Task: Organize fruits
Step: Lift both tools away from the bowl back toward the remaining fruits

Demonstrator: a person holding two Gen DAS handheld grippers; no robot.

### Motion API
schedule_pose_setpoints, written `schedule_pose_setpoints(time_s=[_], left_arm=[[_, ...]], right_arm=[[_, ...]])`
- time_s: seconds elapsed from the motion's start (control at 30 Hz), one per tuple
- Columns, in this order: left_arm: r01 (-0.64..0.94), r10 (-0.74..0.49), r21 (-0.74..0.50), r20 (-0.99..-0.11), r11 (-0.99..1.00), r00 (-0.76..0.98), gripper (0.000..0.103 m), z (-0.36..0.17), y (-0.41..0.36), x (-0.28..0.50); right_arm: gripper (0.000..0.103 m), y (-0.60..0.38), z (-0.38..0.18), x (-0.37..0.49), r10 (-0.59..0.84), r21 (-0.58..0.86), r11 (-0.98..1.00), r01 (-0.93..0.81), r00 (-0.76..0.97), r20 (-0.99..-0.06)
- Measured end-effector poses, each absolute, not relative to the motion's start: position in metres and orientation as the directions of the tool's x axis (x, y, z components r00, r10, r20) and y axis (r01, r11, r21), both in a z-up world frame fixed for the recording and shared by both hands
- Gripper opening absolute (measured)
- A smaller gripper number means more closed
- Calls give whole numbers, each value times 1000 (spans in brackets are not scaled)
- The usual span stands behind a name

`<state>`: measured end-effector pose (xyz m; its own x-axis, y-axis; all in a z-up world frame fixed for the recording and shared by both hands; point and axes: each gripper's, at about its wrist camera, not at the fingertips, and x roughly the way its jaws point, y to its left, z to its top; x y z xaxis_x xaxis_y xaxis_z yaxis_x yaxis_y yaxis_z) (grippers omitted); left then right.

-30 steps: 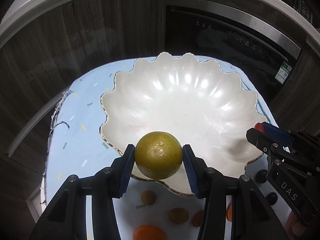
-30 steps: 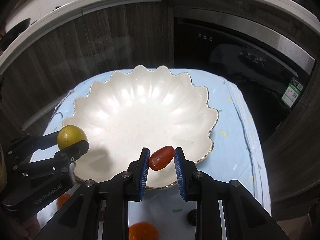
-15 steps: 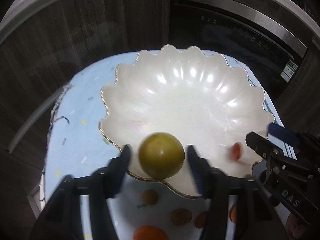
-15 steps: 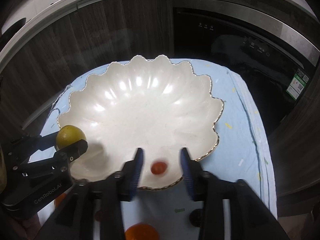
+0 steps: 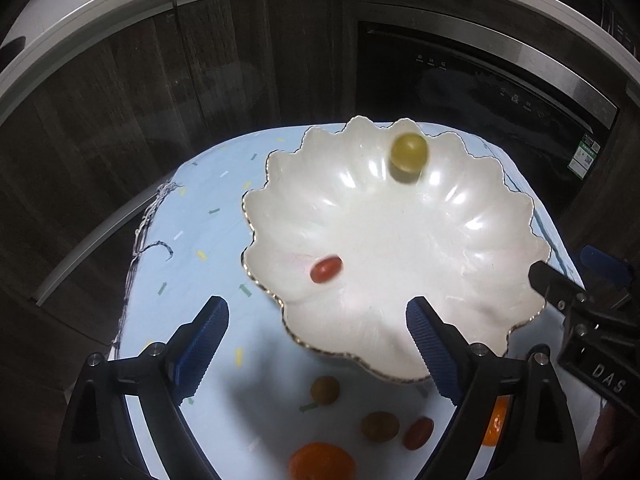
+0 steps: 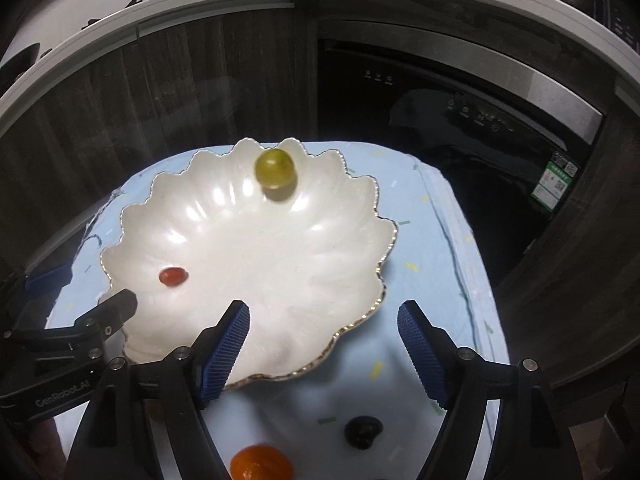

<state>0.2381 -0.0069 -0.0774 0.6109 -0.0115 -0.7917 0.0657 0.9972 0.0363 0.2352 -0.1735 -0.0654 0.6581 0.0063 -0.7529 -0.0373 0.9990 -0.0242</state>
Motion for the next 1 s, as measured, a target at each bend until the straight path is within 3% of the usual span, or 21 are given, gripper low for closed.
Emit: schedule_pose_setpoints(time_s=[1.0], left_arm=[[77, -43, 14, -728, 997, 684, 91, -33, -8, 176]], right_arm=[[77, -181, -18, 172, 8, -8, 1000, -18, 733, -680]])
